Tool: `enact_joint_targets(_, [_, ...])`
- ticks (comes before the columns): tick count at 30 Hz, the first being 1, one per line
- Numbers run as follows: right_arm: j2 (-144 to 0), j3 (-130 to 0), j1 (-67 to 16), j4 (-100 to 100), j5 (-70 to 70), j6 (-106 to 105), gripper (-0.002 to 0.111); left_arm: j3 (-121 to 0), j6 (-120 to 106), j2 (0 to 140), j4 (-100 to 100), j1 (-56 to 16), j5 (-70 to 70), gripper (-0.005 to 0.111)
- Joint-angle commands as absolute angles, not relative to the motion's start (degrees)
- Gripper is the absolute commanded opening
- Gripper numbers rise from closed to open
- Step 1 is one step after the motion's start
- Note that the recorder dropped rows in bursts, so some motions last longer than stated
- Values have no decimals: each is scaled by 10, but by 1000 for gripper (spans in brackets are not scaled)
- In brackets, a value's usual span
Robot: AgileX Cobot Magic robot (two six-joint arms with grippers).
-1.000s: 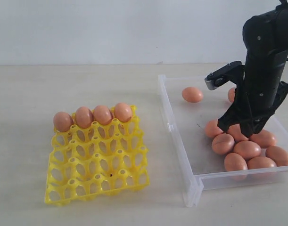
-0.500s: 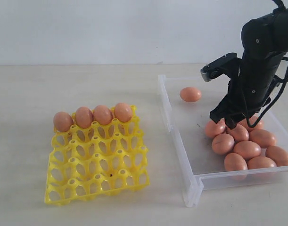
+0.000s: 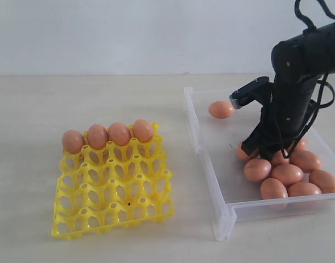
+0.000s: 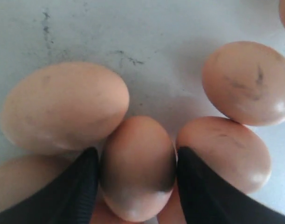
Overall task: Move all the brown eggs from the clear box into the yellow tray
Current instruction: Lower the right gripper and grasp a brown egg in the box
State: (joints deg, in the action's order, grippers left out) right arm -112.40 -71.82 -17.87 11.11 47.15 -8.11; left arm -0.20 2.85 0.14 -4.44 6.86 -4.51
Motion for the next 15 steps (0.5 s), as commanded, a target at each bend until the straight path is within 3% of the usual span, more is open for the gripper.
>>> enact_joint_targets(1, [-1138, -721, -176, 114, 461, -87, 46, 0, 34, 0, -49, 68, -44, 4])
enact_joint_targets(15, [-1173, -721, -176, 114, 439, -100, 46, 0, 34, 0, -49, 68, -44, 4])
